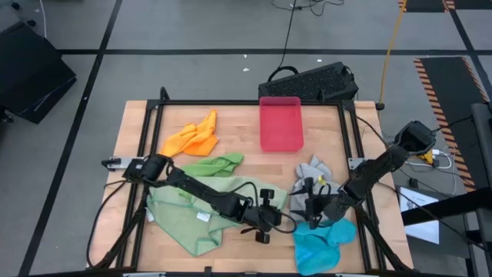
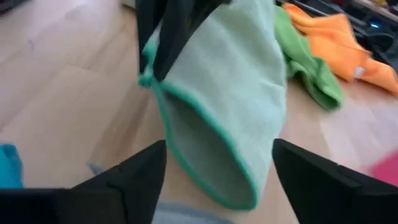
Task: Fold microfiber towels
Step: Fold the right light green microfiber cloth
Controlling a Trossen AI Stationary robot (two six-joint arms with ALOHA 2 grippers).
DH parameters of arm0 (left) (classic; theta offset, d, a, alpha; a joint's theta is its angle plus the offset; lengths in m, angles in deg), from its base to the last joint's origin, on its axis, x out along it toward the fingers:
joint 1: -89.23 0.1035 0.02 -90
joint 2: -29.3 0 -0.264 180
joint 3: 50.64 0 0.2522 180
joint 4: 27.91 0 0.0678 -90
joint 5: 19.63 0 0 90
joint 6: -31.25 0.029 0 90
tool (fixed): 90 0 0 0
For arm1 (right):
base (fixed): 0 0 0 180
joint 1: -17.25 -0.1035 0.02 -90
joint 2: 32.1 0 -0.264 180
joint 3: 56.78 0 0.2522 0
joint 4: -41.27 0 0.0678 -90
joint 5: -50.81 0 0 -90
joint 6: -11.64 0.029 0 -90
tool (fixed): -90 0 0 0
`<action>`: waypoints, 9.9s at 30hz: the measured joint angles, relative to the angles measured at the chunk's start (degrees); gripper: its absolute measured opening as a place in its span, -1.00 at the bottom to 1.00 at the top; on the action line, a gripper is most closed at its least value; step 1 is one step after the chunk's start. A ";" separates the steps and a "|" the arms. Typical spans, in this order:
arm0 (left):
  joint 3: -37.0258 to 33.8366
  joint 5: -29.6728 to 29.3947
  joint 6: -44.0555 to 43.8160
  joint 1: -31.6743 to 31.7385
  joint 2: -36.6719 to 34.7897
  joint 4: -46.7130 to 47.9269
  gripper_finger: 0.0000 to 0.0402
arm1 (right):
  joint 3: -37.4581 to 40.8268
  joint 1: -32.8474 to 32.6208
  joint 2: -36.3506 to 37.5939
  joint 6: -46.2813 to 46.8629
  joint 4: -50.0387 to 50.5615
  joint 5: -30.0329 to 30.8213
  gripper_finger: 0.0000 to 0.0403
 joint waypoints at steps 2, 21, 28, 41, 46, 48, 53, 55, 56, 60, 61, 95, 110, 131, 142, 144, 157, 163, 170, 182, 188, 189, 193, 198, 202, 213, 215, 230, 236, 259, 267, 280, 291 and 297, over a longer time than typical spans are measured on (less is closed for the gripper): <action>0.02 -0.11 0.39 -0.19 -0.75 0.42 -0.95 | 0.00 0.38 -2.72 -1.33 -3.20 -0.66 0.51; 0.11 -3.43 2.77 -0.42 -6.38 3.93 -0.95 | -8.60 1.23 -23.58 0.20 -8.73 5.44 0.56; 0.11 -4.81 2.93 -0.42 -6.75 5.16 -0.95 | -9.46 1.37 -24.29 -1.51 -9.53 10.67 0.55; 0.11 -5.90 3.57 -0.42 -7.53 6.21 -0.97 | -9.46 -0.42 -23.75 -1.15 -11.51 11.43 -0.37; 0.11 -7.06 4.06 -0.42 -9.98 7.47 -0.94 | -9.46 -0.47 -20.65 -1.94 -11.12 11.38 -0.73; 0.11 -7.17 5.30 -0.47 -11.24 7.61 -0.96 | -9.45 -0.47 -17.93 -3.49 -10.56 11.38 -0.86; 0.11 -7.20 9.45 -0.41 -14.58 7.94 -0.95 | -9.44 -0.26 -7.18 -9.72 -8.17 11.32 -0.95; 0.11 -6.46 10.47 -0.11 -16.23 7.91 -0.95 | -9.44 0.11 -1.79 -11.95 -7.65 11.35 -0.95; 0.11 -5.48 11.12 0.08 -17.35 8.24 -0.95 | -9.44 0.32 1.07 -13.03 -7.10 11.34 -0.96; 0.11 -4.18 16.55 1.07 -22.63 7.54 -0.97 | -9.54 2.27 11.54 -16.52 -6.57 11.34 -0.98; 0.11 -3.99 18.05 1.56 -24.04 7.42 -0.96 | -9.94 3.04 13.59 -17.41 -6.40 11.26 -0.98; 0.20 5.71 9.23 10.89 -34.33 19.65 -0.97 | -43.65 19.83 20.58 -2.63 50.49 -14.01 -1.00; 0.20 12.91 19.64 23.84 -35.07 14.52 -0.95 | -43.63 27.69 20.69 -9.58 40.69 -9.89 -0.99; -3.75 6.62 -1.18 -0.63 -24.39 24.27 -0.98 | -43.60 7.38 0.37 16.07 49.64 -21.72 -0.98; -5.31 -8.00 -13.28 -14.51 -14.85 10.09 -0.97 | -43.60 -1.05 -10.31 25.02 46.33 -22.73 -0.98; -5.31 -9.97 -15.27 -15.80 -13.25 9.15 -0.97 | -43.60 -1.75 -11.81 24.47 44.28 -23.13 -0.98; -5.31 -14.20 -27.71 -16.20 -6.27 11.03 -0.96 | -43.60 -0.06 -19.88 19.01 43.05 -23.02 -0.98; -5.31 -17.75 -29.77 -16.17 -6.29 14.11 -0.95 | -43.60 1.66 -19.90 16.08 43.51 -18.67 -0.98; -5.31 -17.99 -31.68 -16.35 -6.29 13.87 -0.92 | -43.60 2.44 -19.90 15.38 43.42 -18.75 -0.98; -5.31 -18.29 -32.06 -17.72 -6.29 13.31 -0.92 | -43.60 1.20 -19.90 19.60 43.33 -18.76 -0.98; -5.99 -18.47 -31.88 -18.13 -5.61 11.16 -0.97 | -43.60 1.20 -19.90 21.43 43.23 -20.38 -0.98; -6.65 -18.45 -31.86 -18.25 -5.35 9.88 -0.97 | -43.60 1.20 -19.92 21.41 42.98 -21.45 -0.98; -10.46 -18.47 -31.45 -18.38 -5.19 1.75 -0.92 | -43.60 1.20 -19.92 20.36 43.08 -23.04 -0.98; -11.51 -23.10 -26.18 -18.01 -5.83 3.34 -0.97 | -43.60 2.71 -19.91 16.04 44.52 -19.31 -0.98; -11.54 -24.22 -26.32 -15.12 -7.66 11.58 -0.94 | -43.58 5.95 -19.43 11.91 47.15 -16.45 -0.98; -13.19 -20.99 -24.13 -3.46 -14.55 26.38 -0.95 | -43.58 17.26 -18.85 2.18 55.20 -15.61 -0.98; -14.85 -19.03 -24.21 -1.46 -14.40 25.99 -0.91 | -43.58 18.77 -18.85 1.42 55.42 -15.61 -0.98; -21.42 -16.11 -19.43 3.34 -15.61 18.20 -0.91 | -43.59 22.27 -18.90 0.25 56.68 -14.77 -0.98; -21.53 -15.03 -19.21 2.46 -18.71 17.80 -0.96 | -43.60 21.74 -18.68 1.43 56.93 -14.44 -0.98; -21.41 -14.94 -8.72 -8.65 -26.25 -1.40 -0.83 | -43.55 10.45 -4.71 5.02 49.53 -15.37 -0.98; -21.42 -11.63 -10.02 -7.97 -19.33 -5.27 -0.97 | -33.02 9.15 -6.04 15.33 44.88 -15.76 -0.89; -21.42 -2.15 -10.17 -4.04 -13.61 -15.12 -0.96 | -27.47 1.36 -5.98 30.13 39.84 -13.06 -0.14; -21.42 0.22 -9.69 -3.45 -13.61 -16.57 -0.93 | -27.47 -2.59 -5.98 23.35 35.64 -3.35 -0.11; -21.42 0.28 -9.61 -3.37 -13.63 -16.68 -0.93 | -27.50 -2.41 -7.29 19.76 31.10 -2.32 -0.19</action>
